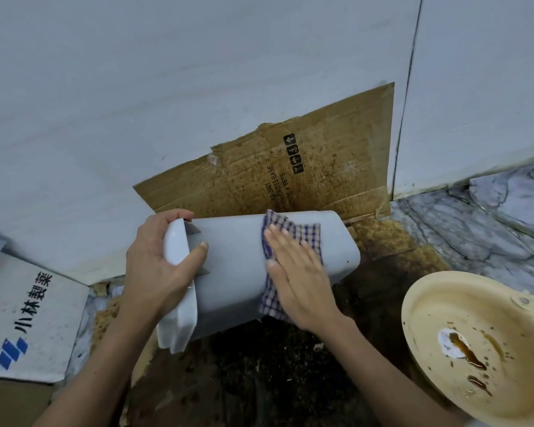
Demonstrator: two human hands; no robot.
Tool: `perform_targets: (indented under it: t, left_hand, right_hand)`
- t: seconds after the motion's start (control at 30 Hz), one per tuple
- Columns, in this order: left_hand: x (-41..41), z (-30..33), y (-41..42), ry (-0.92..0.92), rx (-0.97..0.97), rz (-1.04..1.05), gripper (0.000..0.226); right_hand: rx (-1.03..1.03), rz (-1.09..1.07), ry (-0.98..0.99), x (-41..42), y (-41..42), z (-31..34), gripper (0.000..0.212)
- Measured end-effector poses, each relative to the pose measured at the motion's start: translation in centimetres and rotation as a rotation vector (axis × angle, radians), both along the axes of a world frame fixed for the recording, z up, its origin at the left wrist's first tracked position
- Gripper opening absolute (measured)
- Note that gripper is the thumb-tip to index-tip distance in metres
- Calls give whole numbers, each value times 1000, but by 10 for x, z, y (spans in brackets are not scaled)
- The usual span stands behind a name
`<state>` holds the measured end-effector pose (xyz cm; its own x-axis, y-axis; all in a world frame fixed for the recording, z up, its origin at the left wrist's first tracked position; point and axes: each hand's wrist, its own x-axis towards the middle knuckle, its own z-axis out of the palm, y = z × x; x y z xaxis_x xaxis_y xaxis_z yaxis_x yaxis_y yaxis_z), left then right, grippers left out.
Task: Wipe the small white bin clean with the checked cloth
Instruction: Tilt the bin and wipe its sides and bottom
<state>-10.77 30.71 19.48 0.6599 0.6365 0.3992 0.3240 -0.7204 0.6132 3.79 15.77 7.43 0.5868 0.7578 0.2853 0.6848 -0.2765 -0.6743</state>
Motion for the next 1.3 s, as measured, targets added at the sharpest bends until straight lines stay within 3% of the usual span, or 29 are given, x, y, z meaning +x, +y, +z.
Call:
perform_targets:
  t: [0.13,0.3,0.4,0.53,0.63,0.77,0.87,1.07,1.2,1.3]
  left_hand:
    - [-6,-1,-1,-19,-16,-6,51]
    - [-11,-4,-3,-27,-20,1,50]
    - [-14,-5,0,-11,-8,7,49]
    - [-19,-6,4,-8,-3,26,48]
    - [-22,-7,2,-30,-21,19,49]
    - [-25,-10,-3,-40,-13,25,50]
    - [-21,-10,-3,-37,-10,42,49]
    - [-15,-10,6,-47,-22,78,46]
    - [-19,-11,11,-50,-45,81,45]
    - [-20,-8,15,-55,-61,102,48]
  right_hand:
    - [-77,-176,44,45,-26,-28,58]
    - [-239,-175,65,104,31,-2,50]
    - [-118,-7,-87,49,56,14,52]
    - [35,70,-85,-22,7,1,54]
    - [65,-100,-13,11,-21,-18,51]
    - [30,-206,165,82,7,0,40]
    - [28,-115,134,72,44,26,40]
    - [312,259,-31,-23,30,30,33]
    - [431,268,121,-48,4,15,36]
    - [384,320,348,-59,-20,11,32]
